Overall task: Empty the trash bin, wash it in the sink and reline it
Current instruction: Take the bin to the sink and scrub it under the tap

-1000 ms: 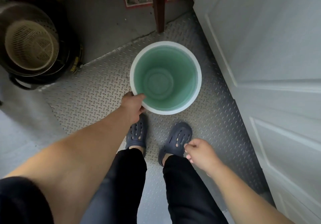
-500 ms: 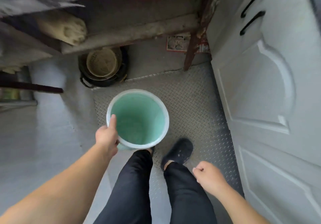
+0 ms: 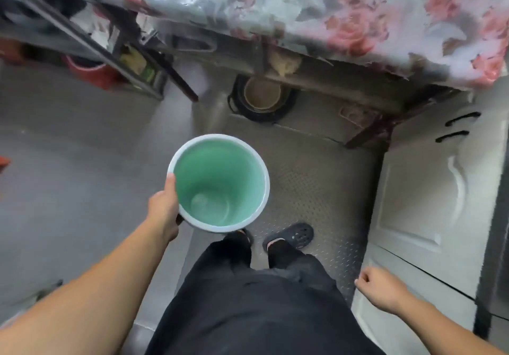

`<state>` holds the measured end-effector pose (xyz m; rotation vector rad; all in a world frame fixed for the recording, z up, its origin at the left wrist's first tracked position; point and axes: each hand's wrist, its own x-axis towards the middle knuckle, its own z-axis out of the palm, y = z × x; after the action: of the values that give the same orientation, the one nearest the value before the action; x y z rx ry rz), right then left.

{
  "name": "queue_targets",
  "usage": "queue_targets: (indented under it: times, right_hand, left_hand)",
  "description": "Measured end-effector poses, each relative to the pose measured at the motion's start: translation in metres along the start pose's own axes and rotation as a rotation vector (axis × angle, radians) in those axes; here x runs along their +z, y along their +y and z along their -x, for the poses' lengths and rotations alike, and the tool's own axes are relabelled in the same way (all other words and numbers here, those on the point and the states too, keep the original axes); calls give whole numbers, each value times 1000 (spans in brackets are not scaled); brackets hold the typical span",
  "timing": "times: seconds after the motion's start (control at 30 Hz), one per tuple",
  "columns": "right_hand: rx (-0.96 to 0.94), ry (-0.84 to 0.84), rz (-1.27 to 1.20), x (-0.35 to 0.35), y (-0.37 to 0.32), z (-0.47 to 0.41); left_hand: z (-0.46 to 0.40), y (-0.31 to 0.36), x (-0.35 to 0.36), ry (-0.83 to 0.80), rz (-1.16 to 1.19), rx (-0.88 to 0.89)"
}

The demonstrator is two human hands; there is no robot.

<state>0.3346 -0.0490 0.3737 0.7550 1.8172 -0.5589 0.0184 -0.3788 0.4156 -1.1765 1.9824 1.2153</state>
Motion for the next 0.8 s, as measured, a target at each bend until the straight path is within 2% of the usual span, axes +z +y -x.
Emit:
queue_targets:
  times: [0.23,0.47,0.6,0.8]
  right_hand:
    - [-52,131,84,-69,-100,20]
    - [-268,221,106,-123,-278,20]
    - [-326,206,43,-134,-360,8]
    - [-317,119,286,-149,-399,-15]
  left_hand:
    - [-26,-22,-105,116,-19,-51]
    - [-78,-11,-207,252,317,-187]
    - [-106,4,-253,327,414,-209]
    - [-131,28,-282,404,542,-244]
